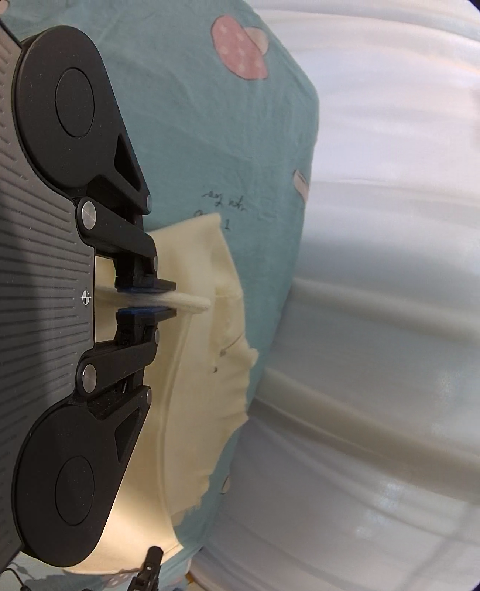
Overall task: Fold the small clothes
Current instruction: 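Lift the hem with both grippers and carry it toward the collar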
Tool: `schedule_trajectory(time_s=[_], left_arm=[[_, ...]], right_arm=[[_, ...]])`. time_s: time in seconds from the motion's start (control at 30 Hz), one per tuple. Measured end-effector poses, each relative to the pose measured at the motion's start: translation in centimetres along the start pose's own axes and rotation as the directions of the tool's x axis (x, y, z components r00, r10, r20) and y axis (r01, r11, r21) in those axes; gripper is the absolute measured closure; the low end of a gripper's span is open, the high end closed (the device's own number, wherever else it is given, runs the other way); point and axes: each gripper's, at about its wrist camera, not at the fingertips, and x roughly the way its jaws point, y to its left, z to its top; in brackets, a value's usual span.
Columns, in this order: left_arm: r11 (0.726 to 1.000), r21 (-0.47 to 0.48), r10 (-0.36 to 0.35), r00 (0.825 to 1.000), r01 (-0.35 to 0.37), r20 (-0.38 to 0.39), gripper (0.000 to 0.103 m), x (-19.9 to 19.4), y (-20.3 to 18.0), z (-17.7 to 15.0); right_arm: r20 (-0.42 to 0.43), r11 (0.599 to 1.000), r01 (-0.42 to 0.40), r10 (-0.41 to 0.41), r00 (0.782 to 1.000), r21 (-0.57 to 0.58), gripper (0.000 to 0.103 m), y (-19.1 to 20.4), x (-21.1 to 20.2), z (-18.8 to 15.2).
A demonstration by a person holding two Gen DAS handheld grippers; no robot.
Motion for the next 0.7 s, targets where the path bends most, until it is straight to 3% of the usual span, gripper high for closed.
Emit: schedule_trajectory(time_s=[0.27, 0.7], left_arm=[[0.998, 0.030, 0.052, 0.998, -0.053, 0.019, 0.094, 6.1, -1.4, 4.0], [0.992, 0.073, 0.100, 0.995, -0.101, 0.016, 0.094, 11.6, -2.0, 6.1]], right_arm=[[0.021, 0.998, 0.055, -0.055, 0.998, 0.030, 0.097, -0.5, 4.9, 3.0], [0.014, 0.988, 0.131, -0.132, 0.991, 0.079, 0.098, -1.4, 9.6, 5.1]])
